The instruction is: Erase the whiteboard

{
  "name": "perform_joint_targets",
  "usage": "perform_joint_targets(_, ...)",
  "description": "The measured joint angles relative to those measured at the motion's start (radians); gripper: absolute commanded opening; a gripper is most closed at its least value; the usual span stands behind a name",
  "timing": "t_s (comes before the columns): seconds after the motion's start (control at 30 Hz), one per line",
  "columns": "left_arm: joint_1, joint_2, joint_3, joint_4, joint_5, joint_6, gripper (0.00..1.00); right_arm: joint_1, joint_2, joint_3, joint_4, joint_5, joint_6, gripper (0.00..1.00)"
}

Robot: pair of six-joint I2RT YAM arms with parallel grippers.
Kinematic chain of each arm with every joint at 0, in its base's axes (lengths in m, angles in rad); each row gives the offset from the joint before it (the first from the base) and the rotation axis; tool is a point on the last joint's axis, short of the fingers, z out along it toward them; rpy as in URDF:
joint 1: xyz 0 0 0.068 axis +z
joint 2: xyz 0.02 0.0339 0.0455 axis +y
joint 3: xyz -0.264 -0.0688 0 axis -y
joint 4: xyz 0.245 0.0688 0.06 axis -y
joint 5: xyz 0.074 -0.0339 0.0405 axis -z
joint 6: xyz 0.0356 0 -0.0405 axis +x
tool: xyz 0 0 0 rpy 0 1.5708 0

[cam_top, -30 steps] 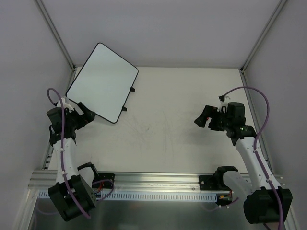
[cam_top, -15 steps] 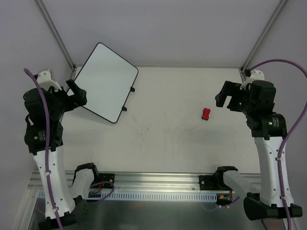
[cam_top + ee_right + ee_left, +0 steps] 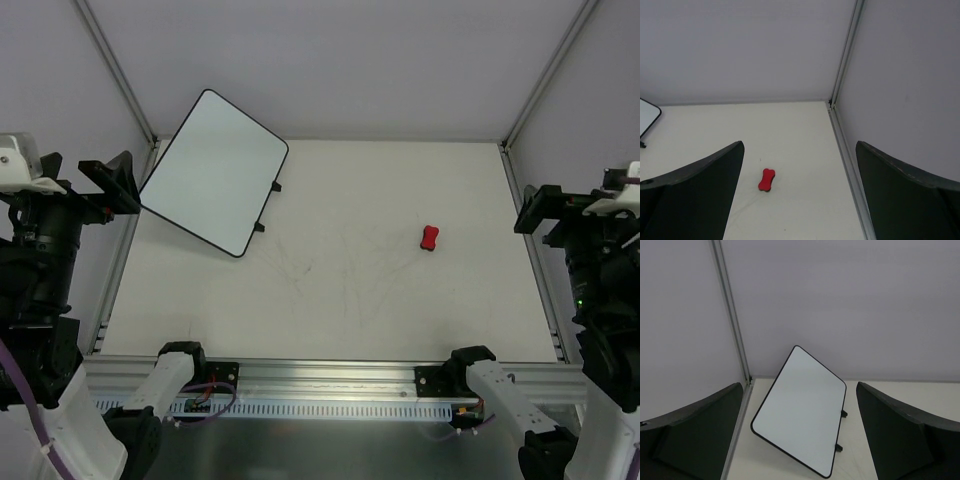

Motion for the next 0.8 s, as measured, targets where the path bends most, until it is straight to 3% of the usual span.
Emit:
perform_joint_targets(0.17, -0.026, -0.003, 0.034, -0.012, -0.045, 0.025, 0.99, 0.002, -0.053, -0.002, 0.046, 0.039, -0.051, 0.99)
perform_joint_targets(0.8, -0.032, -0.012, 0.038, -0.037, -0.167, 0.050, 0.99, 0.005, -0.015, -0.040, 0.074, 0.051, -0.075, 0.99)
